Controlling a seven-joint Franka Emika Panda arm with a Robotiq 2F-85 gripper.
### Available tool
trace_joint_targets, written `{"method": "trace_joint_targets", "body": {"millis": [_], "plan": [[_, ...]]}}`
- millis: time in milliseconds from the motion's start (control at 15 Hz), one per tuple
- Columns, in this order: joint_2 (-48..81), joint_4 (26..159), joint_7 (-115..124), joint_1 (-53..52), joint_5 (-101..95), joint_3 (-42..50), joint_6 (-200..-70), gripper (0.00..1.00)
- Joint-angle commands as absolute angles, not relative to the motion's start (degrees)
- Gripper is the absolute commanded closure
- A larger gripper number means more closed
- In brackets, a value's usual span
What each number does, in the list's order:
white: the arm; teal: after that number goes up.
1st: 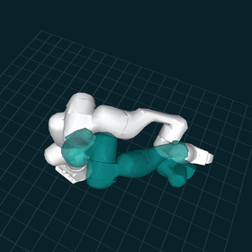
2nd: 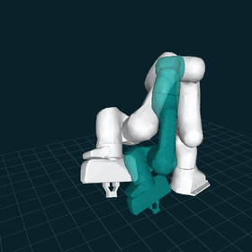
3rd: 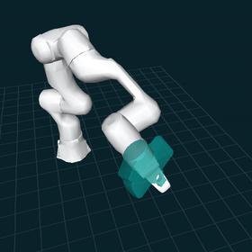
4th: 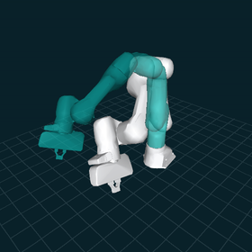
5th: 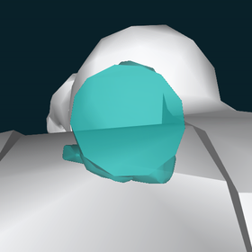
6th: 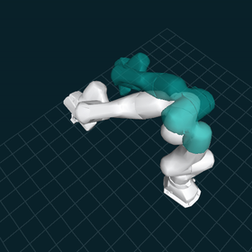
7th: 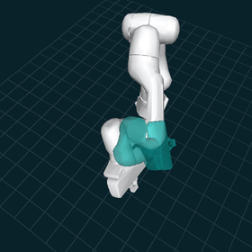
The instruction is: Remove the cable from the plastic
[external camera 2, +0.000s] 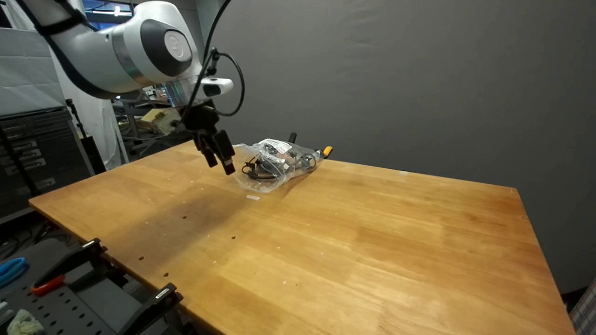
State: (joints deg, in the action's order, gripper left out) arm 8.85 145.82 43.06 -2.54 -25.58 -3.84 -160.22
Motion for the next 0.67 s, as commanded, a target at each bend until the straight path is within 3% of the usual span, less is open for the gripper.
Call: {"method": "trace_joint_targets", "body": {"millis": [0,600], "plan": [[15.9,139.5,50.4,-3.5,-32.4,-0.2,-164.0,0.0],[26.7,126.5,57.1,-2.8,-28.4,0.8,-164.9,0.0]]}}
